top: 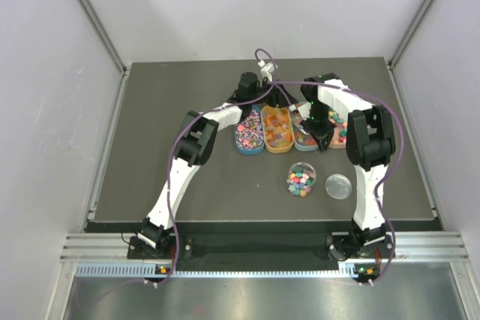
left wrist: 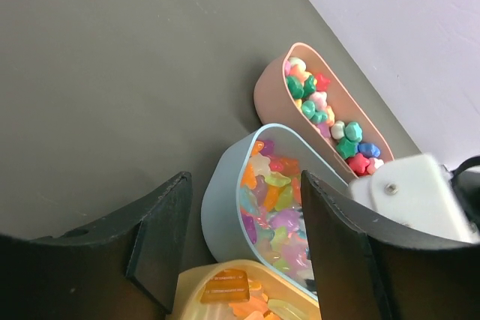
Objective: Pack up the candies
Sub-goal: Scoop the fake candies from the storage box.
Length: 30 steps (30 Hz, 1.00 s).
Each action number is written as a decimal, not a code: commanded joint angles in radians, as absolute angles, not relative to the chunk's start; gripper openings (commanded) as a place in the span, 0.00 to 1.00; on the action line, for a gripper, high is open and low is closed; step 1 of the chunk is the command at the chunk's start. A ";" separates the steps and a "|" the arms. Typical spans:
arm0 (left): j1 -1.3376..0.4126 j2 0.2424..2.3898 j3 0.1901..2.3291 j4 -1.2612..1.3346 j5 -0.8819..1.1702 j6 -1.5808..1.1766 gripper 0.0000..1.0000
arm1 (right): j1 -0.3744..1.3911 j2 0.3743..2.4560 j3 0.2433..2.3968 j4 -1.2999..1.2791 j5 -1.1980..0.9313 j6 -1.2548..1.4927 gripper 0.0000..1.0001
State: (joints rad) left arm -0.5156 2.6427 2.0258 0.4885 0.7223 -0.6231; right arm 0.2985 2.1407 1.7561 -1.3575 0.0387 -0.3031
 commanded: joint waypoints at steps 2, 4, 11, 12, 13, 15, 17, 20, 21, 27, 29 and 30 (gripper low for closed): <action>-0.549 2.596 2.010 0.560 0.769 -0.606 0.64 | 0.319 2.123 1.704 -1.437 -0.092 -0.327 0.00; -0.551 2.591 2.008 0.561 0.769 -0.606 0.64 | 0.311 2.114 1.713 -1.431 -0.116 -0.325 0.00; -0.555 2.565 2.005 0.554 0.769 -0.595 0.64 | 0.282 2.115 1.778 -1.405 -0.123 -0.324 0.00; -0.555 2.562 2.003 0.552 0.769 -0.594 0.64 | 0.275 2.112 1.787 -1.401 -0.124 -0.324 0.00; -0.555 2.559 2.003 0.549 0.772 -0.592 0.64 | 0.270 2.108 1.787 -1.394 -0.124 -0.324 0.00; -0.555 2.546 2.000 0.546 0.772 -0.592 0.64 | 0.253 2.086 1.767 -1.378 -0.127 -0.327 0.00; -0.555 2.530 1.997 0.543 0.776 -0.592 0.64 | 0.244 2.068 1.738 -1.362 -0.126 -0.328 0.00; -0.554 2.505 1.994 0.537 0.779 -0.588 0.64 | 0.242 2.010 1.678 -1.321 -0.123 -0.331 0.00; -0.554 2.500 1.994 0.534 0.779 -0.586 0.64 | 0.242 1.982 1.651 -1.309 -0.118 -0.327 0.00; -0.554 2.444 1.999 0.506 0.778 -0.560 0.63 | 0.242 1.881 1.545 -1.200 -0.100 -0.310 0.00; -0.554 2.419 1.999 0.491 0.787 -0.554 0.63 | 0.242 1.859 1.504 -1.149 -0.100 -0.301 0.00; -0.552 2.410 1.999 0.485 0.790 -0.552 0.63 | 0.241 1.842 1.491 -1.135 -0.098 -0.298 0.00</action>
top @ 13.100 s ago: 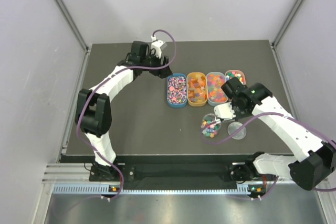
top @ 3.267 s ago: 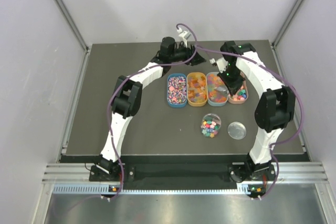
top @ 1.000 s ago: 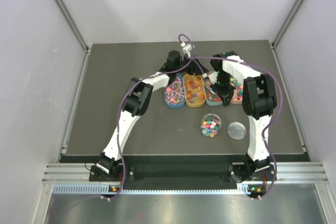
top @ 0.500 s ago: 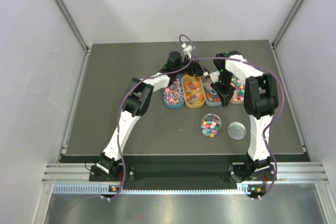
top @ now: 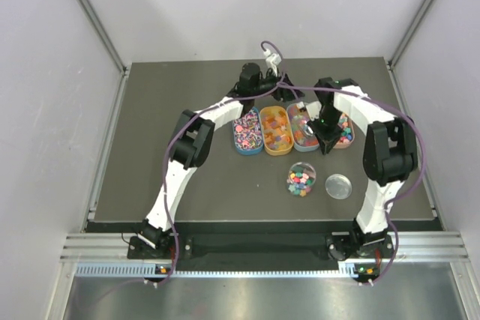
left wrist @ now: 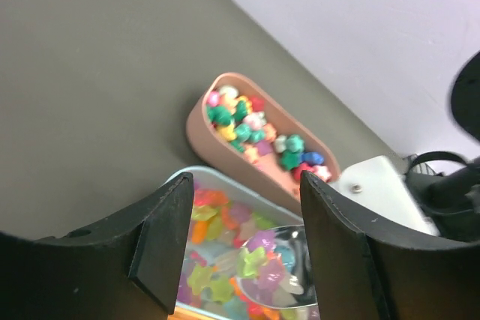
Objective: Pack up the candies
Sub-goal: Scoop the fake candies from the storage box, then place the fake candies in the packing bottle.
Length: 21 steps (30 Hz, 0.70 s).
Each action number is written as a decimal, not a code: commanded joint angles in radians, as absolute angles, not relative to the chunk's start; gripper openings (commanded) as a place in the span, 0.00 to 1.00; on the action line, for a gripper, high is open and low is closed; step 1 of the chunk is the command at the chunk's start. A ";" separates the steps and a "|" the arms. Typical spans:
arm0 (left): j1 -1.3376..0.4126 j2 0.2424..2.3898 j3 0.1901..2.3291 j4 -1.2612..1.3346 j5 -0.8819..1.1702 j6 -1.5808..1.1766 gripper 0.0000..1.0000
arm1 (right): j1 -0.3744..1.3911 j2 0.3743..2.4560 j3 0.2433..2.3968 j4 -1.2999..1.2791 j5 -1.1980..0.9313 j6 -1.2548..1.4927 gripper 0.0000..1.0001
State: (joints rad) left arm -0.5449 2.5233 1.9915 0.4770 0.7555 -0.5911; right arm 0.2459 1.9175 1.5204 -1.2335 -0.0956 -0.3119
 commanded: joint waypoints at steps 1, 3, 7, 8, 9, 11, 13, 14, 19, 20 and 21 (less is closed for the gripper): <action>-0.551 2.390 1.999 0.465 0.793 -0.545 0.63 | 0.241 1.832 1.476 -1.100 -0.098 -0.295 0.00; -0.546 2.367 1.990 0.445 0.796 -0.529 0.63 | 0.241 1.798 1.442 -1.074 -0.089 -0.290 0.00; -0.529 2.271 1.947 0.379 0.801 -0.468 0.63 | 0.242 1.715 1.385 -0.970 -0.051 -0.308 0.00; -0.523 2.255 1.934 0.327 0.804 -0.451 0.63 | 0.241 1.674 1.355 -0.947 -0.031 -0.322 0.00; -0.509 2.238 1.928 0.301 0.804 -0.433 0.63 | 0.241 1.654 1.341 -0.905 -0.026 -0.331 0.00; -0.496 2.186 1.899 0.220 0.802 -0.373 0.63 | 0.241 1.588 1.299 -0.873 -0.018 -0.371 0.00; -0.468 2.136 1.879 0.155 0.796 -0.307 0.63 | 0.241 1.543 1.281 -0.867 -0.011 -0.449 0.00; -0.450 2.119 1.864 0.094 0.793 -0.283 0.63 | 0.241 1.501 1.287 -0.885 -0.034 -0.493 0.00; -0.388 2.037 1.792 0.012 0.756 -0.192 0.63 | 0.239 1.344 1.270 -1.023 -0.034 -0.769 0.00; -0.377 2.030 1.778 0.006 0.753 -0.183 0.63 | 0.239 1.300 1.253 -1.043 -0.026 -0.802 0.00; -0.374 2.022 1.778 0.005 0.746 -0.170 0.63 | 0.239 1.281 1.244 -1.095 -0.026 -0.837 0.00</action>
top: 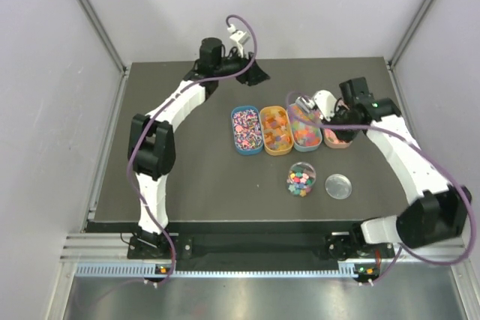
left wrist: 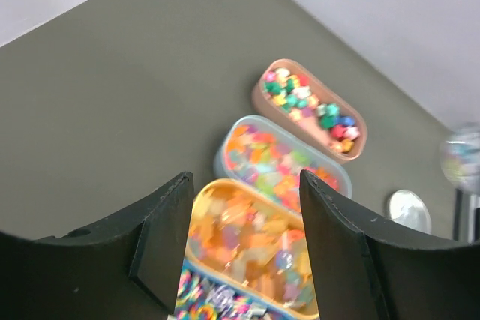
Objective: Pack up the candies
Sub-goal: Place the fake candies in the packing bottle.
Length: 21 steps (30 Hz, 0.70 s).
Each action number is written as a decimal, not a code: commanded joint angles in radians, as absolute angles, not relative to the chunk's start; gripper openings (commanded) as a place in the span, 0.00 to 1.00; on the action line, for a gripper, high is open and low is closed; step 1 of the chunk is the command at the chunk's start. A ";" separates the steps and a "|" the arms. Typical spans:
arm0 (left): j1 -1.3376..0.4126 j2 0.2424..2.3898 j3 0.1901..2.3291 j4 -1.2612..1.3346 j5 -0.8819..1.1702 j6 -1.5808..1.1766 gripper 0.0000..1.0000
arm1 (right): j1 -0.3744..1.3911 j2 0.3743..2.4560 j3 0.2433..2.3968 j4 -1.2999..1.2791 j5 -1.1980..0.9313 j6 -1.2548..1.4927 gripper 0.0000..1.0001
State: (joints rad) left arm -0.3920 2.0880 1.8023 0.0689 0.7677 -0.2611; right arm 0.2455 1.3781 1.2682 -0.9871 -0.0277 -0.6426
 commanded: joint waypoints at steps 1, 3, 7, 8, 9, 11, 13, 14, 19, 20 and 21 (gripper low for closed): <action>-0.373 2.010 1.778 -0.042 0.741 -0.151 0.63 | 0.239 1.263 1.233 -1.118 -0.026 -0.903 0.00; -0.377 1.993 1.766 -0.051 0.753 -0.150 0.63 | 0.239 1.195 1.184 -1.169 -0.012 -0.969 0.00; -0.383 1.959 1.711 -0.052 0.794 -0.207 0.63 | 0.239 1.095 1.086 -1.190 0.044 -1.095 0.00; -0.393 1.950 1.698 -0.055 0.814 -0.219 0.63 | 0.239 1.072 1.080 -1.193 0.055 -1.103 0.00; -0.400 1.944 1.687 -0.064 0.848 -0.225 0.62 | 0.241 1.069 1.078 -1.216 0.054 -1.111 0.00; -0.426 1.918 1.658 -0.128 0.853 -0.195 0.62 | 0.241 1.059 1.086 -1.236 0.057 -1.130 0.00; -0.439 1.892 1.628 -0.140 0.856 -0.179 0.61 | 0.242 1.052 1.097 -1.259 0.067 -1.143 0.00; -0.443 1.882 1.591 -0.118 0.857 -0.186 0.61 | 0.248 1.051 1.095 -1.269 0.101 -1.152 0.00; -0.453 1.861 1.545 -0.078 0.836 -0.215 0.61 | 0.256 1.032 1.095 -1.333 0.189 -1.257 0.00; -0.456 1.861 1.549 -0.078 0.835 -0.218 0.61 | 0.256 1.025 1.095 -1.339 0.214 -1.276 0.00; -0.459 1.862 1.554 -0.083 0.834 -0.216 0.61 | 0.258 1.023 1.098 -1.354 0.227 -1.294 0.00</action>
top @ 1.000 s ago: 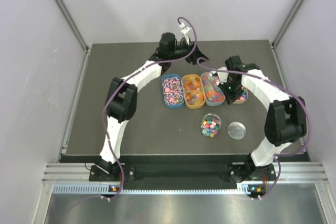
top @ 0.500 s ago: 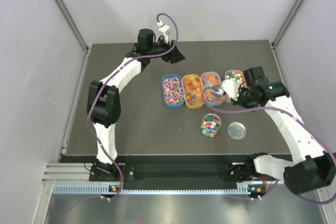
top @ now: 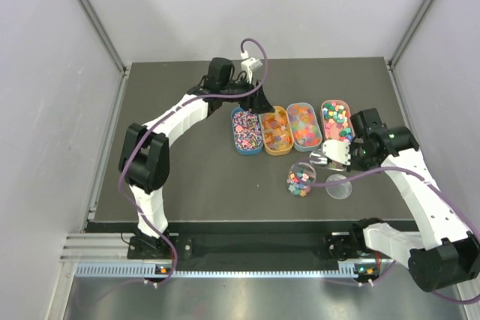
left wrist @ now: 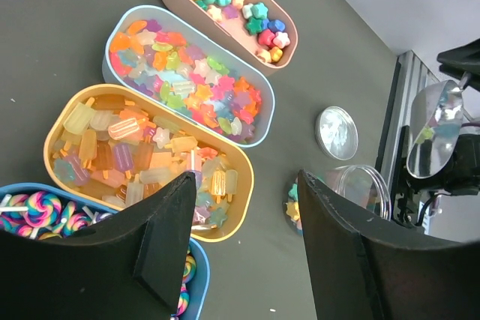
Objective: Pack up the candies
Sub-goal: Place the fake candies in the packing bottle.
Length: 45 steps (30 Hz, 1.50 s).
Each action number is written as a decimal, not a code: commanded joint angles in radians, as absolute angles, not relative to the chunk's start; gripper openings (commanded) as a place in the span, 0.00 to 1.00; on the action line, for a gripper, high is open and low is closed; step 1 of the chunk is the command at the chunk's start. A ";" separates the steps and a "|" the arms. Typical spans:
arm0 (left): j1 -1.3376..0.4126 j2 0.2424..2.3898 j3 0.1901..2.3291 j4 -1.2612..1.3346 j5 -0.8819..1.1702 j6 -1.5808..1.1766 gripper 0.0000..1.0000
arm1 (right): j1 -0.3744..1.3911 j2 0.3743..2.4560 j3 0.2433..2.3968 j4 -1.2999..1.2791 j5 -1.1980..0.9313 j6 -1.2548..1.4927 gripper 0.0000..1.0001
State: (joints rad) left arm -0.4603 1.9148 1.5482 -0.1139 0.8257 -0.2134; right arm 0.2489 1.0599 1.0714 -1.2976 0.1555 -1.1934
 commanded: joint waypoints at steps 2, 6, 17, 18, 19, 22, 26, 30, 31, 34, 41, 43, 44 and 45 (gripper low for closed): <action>-0.465 1.861 1.554 -0.087 0.833 -0.213 0.61 | 0.259 1.023 1.109 -1.376 0.264 -1.336 0.00; -0.468 1.864 1.555 -0.107 0.827 -0.204 0.61 | 0.270 1.049 1.150 -1.408 0.294 -1.368 0.00; -0.468 1.842 1.519 -0.120 0.804 -0.192 0.61 | 0.377 1.152 1.246 -1.457 0.359 -1.368 0.00; -0.468 1.839 1.514 -0.123 0.801 -0.190 0.61 | 0.385 1.151 1.240 -1.459 0.362 -1.362 0.00; -0.468 1.838 1.513 -0.123 0.798 -0.187 0.61 | 0.405 1.149 1.218 -1.459 0.365 -1.358 0.00; -0.466 1.829 1.509 -0.129 0.790 -0.179 0.61 | 0.449 1.143 1.184 -1.459 0.370 -1.332 0.00; -0.463 1.825 1.506 -0.138 0.782 -0.172 0.61 | 0.495 1.150 1.160 -1.456 0.391 -1.299 0.00; -0.457 1.822 1.503 -0.138 0.784 -0.176 0.61 | 0.544 1.167 1.144 -1.450 0.428 -1.276 0.00; -0.457 1.824 1.503 -0.138 0.784 -0.176 0.61 | 0.549 1.180 1.144 -1.450 0.433 -1.270 0.00; -0.453 1.821 1.499 -0.138 0.784 -0.176 0.61 | 0.567 1.203 1.150 -1.448 0.449 -1.252 0.00; -0.446 1.807 1.483 -0.137 0.782 -0.181 0.61 | 0.589 1.221 1.127 -1.440 0.537 -1.244 0.00; -0.445 1.807 1.480 -0.135 0.782 -0.181 0.61 | 0.595 1.235 1.129 -1.442 0.548 -1.236 0.00; -0.443 1.806 1.479 -0.133 0.781 -0.184 0.61 | 0.597 1.238 1.131 -1.440 0.564 -1.233 0.00; -0.443 1.805 1.476 -0.130 0.782 -0.186 0.61 | 0.600 1.241 1.131 -1.439 0.572 -1.232 0.00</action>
State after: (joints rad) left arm -0.4484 1.8690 1.4841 -0.1436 0.7780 -0.1986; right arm 0.5785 1.2324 1.1252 -1.3521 0.5068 -1.2518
